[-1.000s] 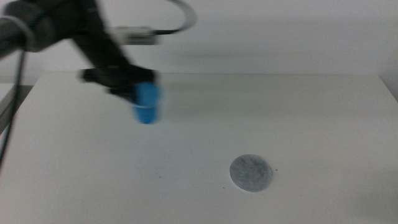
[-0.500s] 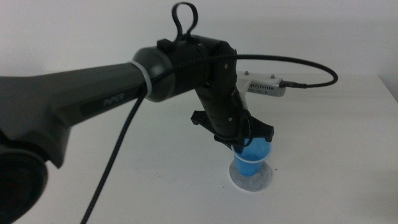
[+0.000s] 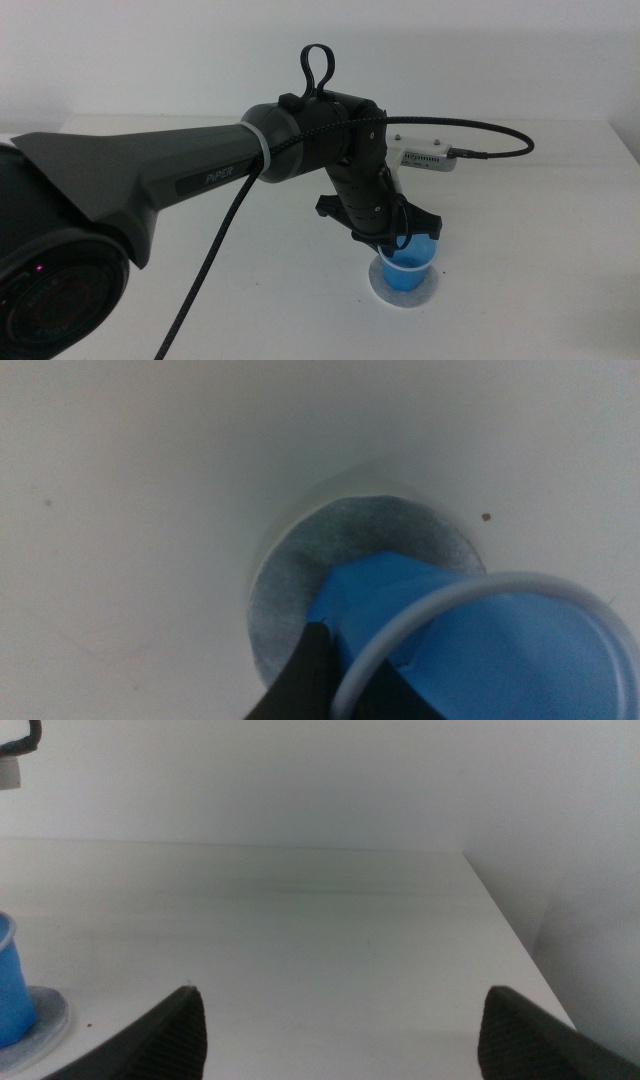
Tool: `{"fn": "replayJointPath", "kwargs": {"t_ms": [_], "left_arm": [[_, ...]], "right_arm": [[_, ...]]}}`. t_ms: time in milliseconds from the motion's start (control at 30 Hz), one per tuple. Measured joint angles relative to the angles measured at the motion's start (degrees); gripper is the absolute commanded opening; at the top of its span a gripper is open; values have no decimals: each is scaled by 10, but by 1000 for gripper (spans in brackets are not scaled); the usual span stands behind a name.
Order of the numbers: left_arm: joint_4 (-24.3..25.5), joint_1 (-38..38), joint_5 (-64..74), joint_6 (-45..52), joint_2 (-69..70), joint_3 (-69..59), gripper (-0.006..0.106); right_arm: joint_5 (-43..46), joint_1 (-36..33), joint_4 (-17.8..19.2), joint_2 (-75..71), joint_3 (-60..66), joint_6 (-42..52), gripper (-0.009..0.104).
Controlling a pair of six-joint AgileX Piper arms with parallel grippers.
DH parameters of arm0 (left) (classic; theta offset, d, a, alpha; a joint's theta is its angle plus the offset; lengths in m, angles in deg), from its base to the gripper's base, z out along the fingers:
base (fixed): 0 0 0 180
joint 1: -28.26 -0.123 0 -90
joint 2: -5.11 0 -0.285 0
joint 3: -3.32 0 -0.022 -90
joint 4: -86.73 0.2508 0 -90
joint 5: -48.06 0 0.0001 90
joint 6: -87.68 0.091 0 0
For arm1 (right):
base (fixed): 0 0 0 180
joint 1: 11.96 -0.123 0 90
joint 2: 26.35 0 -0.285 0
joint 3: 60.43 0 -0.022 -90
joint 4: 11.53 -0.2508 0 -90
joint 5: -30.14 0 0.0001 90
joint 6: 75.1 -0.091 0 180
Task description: Place an empty cup on a cup mat.
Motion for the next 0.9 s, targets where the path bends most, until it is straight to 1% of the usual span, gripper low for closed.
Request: {"fn": "replayJointPath", "kwargs": {"t_ms": [100,167,300,467,500,633,767,833,900], "left_arm": [[-1,0,8,4,0,0,9],[-1,0,14,6,-1,0,19],[-5,0,20,10,-3,0,47],[-11,-1,27,38,6,0,90],[-12,-4,33,44,12,0,94],[-22,-17,62,80,69,0,94],[-1,-30,84,85,163,-12,94],[12,-38,60,93,225,-55,94],[17,-55,14,100,303,-126,94]], "right_arm": [[0,0,0,0,0,0,93],[0,0,0,0,0,0,93],[0,0,0,0,0,0,93],[0,0,0,0,0,0,93],[0,0,0,0,0,0,93],[0,0,0,0,0,0,93],[0,0,0,0,0,0,93],[0,0,0,0,0,0,93],[0,0,0,0,0,0,93]]}}
